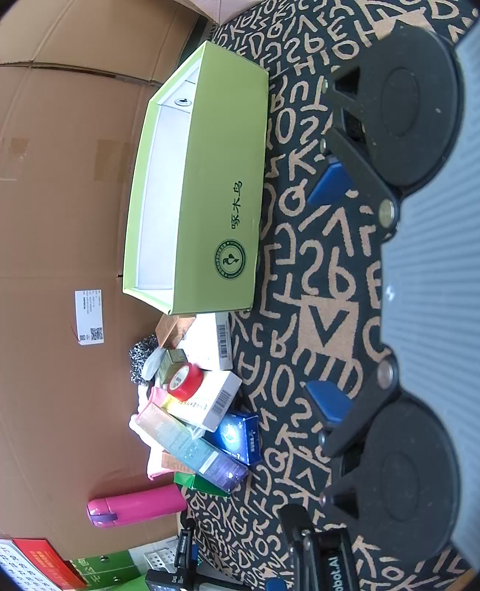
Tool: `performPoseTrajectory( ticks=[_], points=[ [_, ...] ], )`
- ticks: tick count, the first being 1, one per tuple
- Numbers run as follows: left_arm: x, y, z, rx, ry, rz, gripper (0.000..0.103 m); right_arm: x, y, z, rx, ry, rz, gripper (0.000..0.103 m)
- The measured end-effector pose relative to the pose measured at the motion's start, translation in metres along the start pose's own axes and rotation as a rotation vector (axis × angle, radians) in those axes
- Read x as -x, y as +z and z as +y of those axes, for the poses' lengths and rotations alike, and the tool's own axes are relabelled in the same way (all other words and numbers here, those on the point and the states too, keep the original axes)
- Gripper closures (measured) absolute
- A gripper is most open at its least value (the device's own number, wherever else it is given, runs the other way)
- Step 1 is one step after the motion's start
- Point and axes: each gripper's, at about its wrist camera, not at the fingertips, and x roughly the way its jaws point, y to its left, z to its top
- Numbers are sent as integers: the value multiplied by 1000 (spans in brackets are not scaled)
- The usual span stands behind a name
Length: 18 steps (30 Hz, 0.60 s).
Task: Organize objects
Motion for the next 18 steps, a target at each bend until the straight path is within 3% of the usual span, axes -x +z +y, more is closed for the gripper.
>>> performPoseTrajectory(
  ticks=[18],
  points=[
    [-1, 4, 4, 5, 10, 12, 0, -1, -1, 0, -7, 3, 4, 0]
  ],
)
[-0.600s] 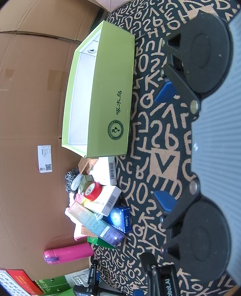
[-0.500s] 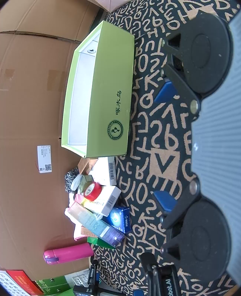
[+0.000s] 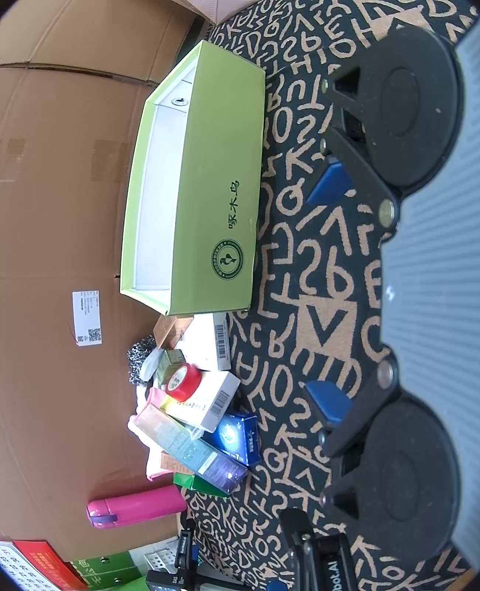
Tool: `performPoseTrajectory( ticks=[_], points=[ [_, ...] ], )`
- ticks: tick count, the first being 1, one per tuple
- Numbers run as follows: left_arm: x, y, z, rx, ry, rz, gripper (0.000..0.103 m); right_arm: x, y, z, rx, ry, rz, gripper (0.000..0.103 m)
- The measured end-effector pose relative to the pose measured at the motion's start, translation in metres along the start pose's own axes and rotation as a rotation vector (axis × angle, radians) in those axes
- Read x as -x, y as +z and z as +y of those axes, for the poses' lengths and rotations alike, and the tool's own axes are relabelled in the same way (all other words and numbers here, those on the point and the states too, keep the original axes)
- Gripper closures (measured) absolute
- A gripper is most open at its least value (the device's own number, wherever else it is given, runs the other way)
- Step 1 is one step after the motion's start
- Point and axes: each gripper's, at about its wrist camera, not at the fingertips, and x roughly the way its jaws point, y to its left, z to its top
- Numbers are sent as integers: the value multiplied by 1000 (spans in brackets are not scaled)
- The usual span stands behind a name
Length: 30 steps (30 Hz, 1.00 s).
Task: Organize objects
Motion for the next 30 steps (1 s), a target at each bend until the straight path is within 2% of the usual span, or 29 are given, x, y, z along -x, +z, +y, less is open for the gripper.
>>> performPoseTrajectory(
  ticks=[30],
  points=[
    [-15, 2, -1, -5, -10, 12, 0, -14, 3, 3, 1, 13, 34, 0]
  ],
)
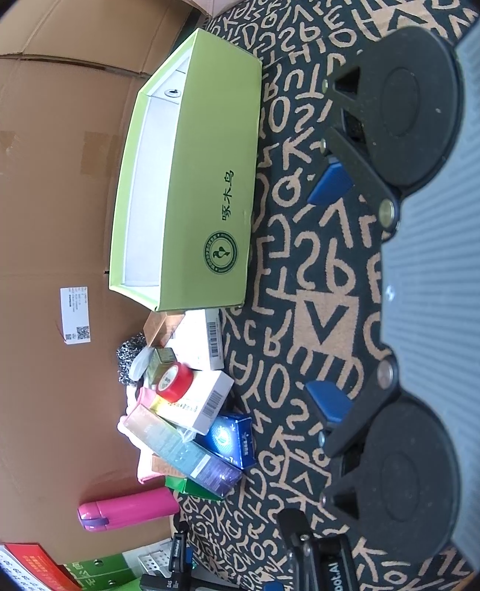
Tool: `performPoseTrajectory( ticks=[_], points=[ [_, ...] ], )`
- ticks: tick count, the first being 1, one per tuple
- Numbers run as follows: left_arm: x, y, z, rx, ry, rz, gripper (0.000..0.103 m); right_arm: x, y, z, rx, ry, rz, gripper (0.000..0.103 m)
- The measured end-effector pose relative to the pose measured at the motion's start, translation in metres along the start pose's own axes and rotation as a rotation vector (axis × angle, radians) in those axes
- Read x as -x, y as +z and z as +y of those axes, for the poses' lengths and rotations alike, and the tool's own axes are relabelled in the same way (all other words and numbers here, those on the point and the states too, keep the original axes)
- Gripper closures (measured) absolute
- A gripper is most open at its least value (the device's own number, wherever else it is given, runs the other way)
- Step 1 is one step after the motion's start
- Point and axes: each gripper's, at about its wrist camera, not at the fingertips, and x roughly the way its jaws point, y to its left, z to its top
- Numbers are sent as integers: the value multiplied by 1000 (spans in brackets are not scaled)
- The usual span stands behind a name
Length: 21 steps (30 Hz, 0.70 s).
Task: Organize objects
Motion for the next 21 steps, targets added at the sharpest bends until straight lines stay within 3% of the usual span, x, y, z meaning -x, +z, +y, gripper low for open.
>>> performPoseTrajectory(
  ticks=[3, 9, 11, 14, 20, 21],
  points=[
    [-7, 6, 11, 29, -79, -9, 0, -2, 1, 4, 9, 73, -18, 0],
    [-35, 31, 30, 52, -116, -46, 0, -24, 10, 30, 118, 240, -55, 0],
    [-47, 39, 31, 29, -130, -54, 1, -35, 18, 42, 162, 268, -82, 0],
    [-69, 51, 29, -34, -135, -63, 12, -53, 32, 59, 217, 261, -128, 2],
    [-107, 64, 30, -54, -164, -25, 25, -91, 58, 75, 270, 217, -171, 25],
    [-113, 66, 30, -52, -166, -14, 32, -96, 59, 77, 290, 203, -176, 35]
  ],
)
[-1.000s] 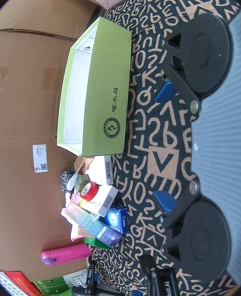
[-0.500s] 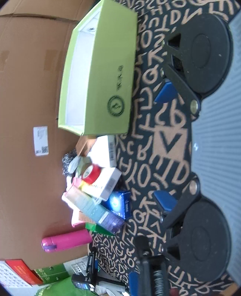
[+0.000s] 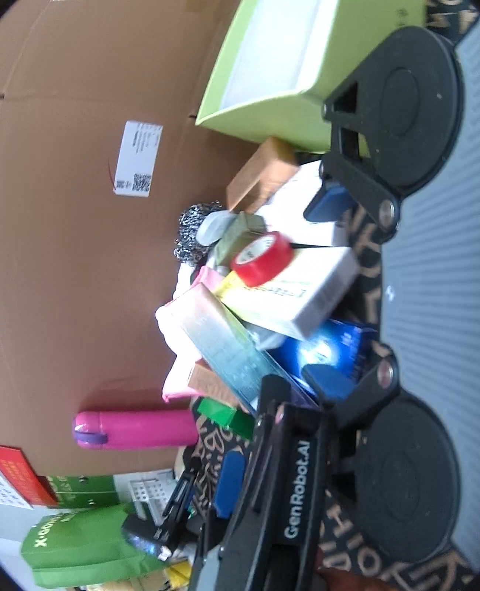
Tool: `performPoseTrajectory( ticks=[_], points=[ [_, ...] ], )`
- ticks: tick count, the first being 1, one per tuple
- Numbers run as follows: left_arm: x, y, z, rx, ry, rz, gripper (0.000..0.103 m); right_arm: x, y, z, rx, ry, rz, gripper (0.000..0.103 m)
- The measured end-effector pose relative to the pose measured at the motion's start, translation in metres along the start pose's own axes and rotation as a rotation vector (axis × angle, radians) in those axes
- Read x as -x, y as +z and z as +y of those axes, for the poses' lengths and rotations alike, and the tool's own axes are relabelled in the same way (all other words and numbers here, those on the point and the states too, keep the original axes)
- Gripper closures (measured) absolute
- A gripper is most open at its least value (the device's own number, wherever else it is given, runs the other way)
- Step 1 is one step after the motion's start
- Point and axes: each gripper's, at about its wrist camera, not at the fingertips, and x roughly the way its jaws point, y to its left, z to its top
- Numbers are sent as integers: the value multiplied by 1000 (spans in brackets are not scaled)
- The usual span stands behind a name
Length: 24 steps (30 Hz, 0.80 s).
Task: Organize objects
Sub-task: 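Grasp the silver VIVX box with the left tool while the right tool grasps the yellow box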
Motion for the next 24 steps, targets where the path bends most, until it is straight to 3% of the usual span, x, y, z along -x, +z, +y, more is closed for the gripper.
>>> performPoseTrajectory(
  ticks=[1, 3, 7, 15, 21, 23, 24],
  points=[
    [-3, 1, 0, -1, 10, 4, 45, -4, -1, 1, 16, -9, 3, 50],
    [-4, -1, 5, 8, -54, 23, 67, -2, -3, 0, 22, 0, 2, 63],
    [12, -9, -1, 8, -71, 17, 76, 22, -6, -3, 37, -31, -47, 82],
    [68, -46, -14, 84, -173, 87, 81, 103, -39, -30, -67, 34, -52, 84],
    [100, -72, -10, 202, -283, 178, 81, 142, -70, -72, -371, 241, -2, 84],
    [101, -75, -13, 190, -263, 195, 80, 146, -80, -84, -433, 229, 23, 82],
    [102, -76, -16, 175, -230, 183, 72, 147, -84, -88, -438, 200, 22, 77]
  ],
)
